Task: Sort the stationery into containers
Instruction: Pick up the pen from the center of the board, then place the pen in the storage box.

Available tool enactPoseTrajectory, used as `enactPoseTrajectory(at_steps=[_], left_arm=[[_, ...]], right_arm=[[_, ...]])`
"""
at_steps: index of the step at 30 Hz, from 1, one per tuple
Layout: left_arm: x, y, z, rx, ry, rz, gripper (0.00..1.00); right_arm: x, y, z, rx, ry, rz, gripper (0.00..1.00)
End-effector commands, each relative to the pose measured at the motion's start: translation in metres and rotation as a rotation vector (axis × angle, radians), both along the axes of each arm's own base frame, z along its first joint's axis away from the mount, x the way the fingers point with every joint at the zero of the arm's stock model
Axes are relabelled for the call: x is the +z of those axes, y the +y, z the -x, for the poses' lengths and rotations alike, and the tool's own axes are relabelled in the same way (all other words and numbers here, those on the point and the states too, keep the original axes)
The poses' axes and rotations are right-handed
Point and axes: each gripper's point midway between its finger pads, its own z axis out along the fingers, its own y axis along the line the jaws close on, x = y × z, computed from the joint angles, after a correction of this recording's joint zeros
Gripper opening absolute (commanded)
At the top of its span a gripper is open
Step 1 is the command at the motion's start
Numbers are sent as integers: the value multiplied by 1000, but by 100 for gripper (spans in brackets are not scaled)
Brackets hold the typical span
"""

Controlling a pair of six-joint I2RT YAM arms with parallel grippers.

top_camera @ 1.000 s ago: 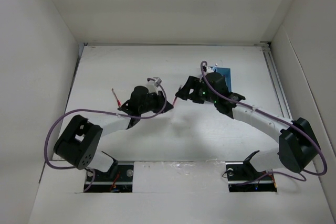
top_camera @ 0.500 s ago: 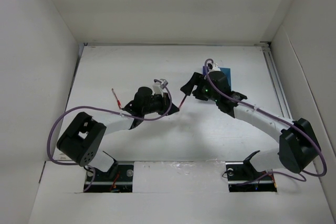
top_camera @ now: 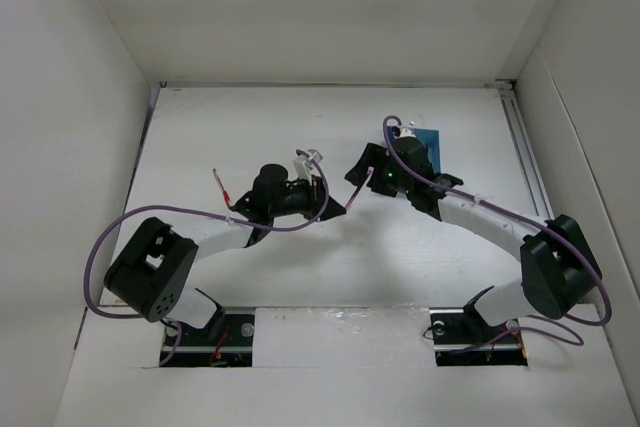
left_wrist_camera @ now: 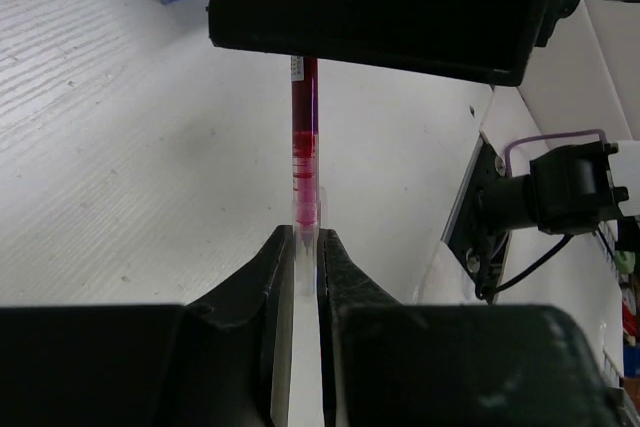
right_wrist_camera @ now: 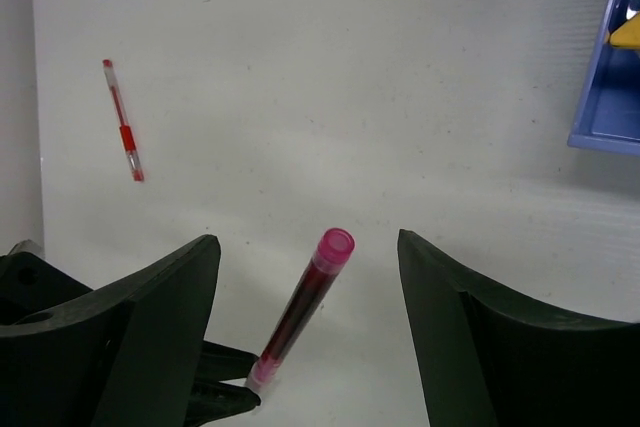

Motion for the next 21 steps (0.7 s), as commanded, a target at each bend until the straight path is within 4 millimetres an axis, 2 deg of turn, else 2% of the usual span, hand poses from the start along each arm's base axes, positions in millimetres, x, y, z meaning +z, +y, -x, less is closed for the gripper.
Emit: enactPoseTrajectory(at_steps=[1,3,4,7,9,11,17,21], left_arm=[[38,-11,0,-76,-96,78,0],[31,-11,-1,-76,-79,68,0],[35,-13,0,-91,-86,77,0],[29,-14,4,-122,-75,72,0],[33,-18,7,-144,-89,77,0],[27,-21,13,-172,-70,73,0],[31,-22,12,-183,-86,79,0],[28,-21,15,-196,-85,75,0]], right_arm=[[23,9,-9,28,-54,-41,77],[25,8,-12,16,-66,-40,74],[25,8,-12,16,-66,-40,73],[21,9,-12,16,-58,-35,69],[23,9,-13,16,-66,-40,67],[21,9,-13,16,-67,-41,61],[16,5,-14,7,-59,-35,41],[18,0,-19,-15,-70,-34,32]])
